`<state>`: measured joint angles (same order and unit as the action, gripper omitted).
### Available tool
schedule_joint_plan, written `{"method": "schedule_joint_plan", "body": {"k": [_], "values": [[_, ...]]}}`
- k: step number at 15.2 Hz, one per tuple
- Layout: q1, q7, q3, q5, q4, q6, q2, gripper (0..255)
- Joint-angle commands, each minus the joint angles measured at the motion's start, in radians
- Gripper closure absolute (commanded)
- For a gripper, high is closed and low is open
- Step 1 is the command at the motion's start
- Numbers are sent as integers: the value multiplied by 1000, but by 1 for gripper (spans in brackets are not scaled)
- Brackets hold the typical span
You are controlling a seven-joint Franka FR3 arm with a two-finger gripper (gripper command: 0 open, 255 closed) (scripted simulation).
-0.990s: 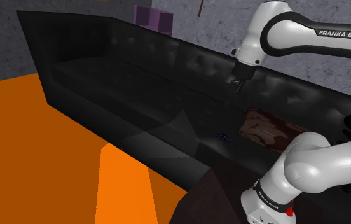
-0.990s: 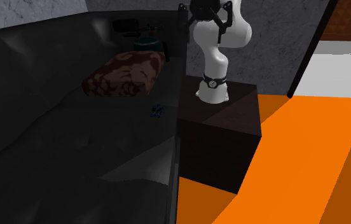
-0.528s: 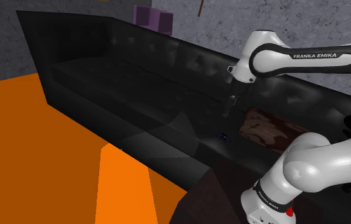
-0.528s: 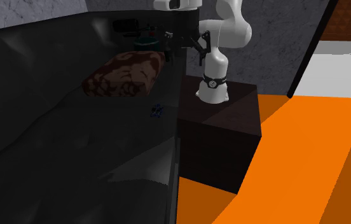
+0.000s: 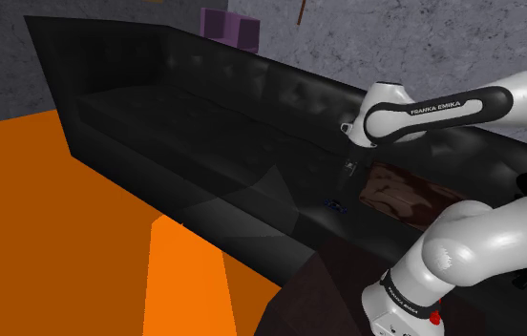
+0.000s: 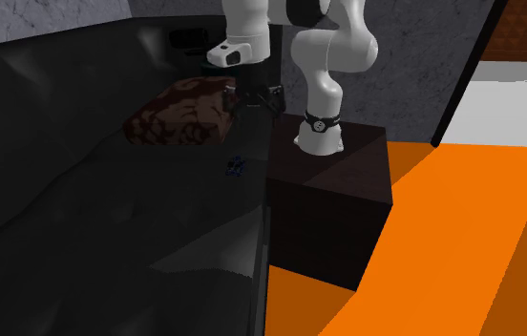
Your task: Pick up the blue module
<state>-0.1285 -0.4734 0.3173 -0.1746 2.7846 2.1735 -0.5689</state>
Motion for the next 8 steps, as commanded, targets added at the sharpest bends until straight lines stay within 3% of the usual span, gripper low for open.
{"method": "schedule_joint_plan", "body": {"k": [1,5,8], "values": [[-8,-43,39,-15,12,81,68,0],[-10,-141,122,-20,11,235,225,0],[5,-235,185,17,-7,347,361,0]]}}
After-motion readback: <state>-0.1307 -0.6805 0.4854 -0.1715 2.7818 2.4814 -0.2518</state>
